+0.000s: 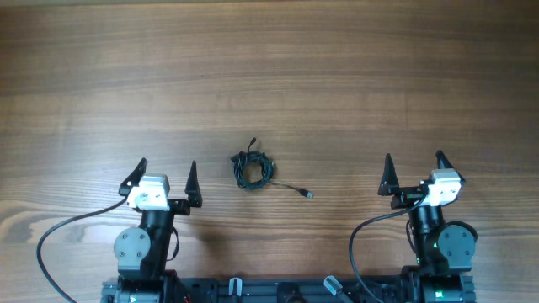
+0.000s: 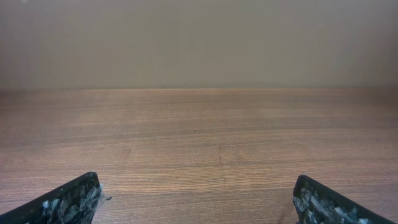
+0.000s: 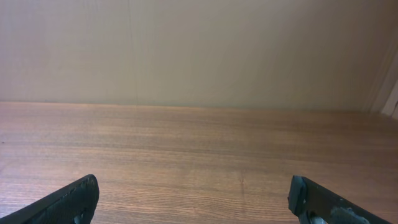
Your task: Untangle cables
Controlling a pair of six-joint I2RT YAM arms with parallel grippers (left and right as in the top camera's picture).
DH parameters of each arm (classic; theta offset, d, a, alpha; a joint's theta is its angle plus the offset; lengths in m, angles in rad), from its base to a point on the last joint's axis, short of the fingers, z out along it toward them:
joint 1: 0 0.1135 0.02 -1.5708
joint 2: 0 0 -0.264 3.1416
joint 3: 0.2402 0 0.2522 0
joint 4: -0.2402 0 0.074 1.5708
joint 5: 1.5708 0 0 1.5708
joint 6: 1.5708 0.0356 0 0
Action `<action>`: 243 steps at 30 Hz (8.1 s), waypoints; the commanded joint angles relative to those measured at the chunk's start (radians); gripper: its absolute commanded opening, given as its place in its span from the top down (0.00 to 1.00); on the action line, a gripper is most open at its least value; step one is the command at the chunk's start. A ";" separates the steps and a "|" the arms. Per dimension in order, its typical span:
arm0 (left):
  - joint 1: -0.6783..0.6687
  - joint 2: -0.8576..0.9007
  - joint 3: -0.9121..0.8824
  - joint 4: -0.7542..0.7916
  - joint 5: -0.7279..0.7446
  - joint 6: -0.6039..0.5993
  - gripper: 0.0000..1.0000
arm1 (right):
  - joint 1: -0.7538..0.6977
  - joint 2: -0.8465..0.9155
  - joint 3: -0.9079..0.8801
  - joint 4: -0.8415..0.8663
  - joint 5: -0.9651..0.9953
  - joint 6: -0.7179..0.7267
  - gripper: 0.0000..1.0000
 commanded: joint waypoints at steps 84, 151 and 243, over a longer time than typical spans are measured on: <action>-0.003 -0.006 0.212 -0.341 0.068 -0.172 0.00 | 0.004 -0.010 -0.003 0.003 0.012 0.014 0.00; -0.574 1.485 0.668 -0.265 -0.262 -1.155 0.79 | 0.004 0.004 -0.003 0.003 0.013 0.014 0.00; -0.319 1.152 0.702 -0.002 0.642 -0.797 0.96 | 0.155 1.161 0.184 0.794 -1.026 0.706 0.00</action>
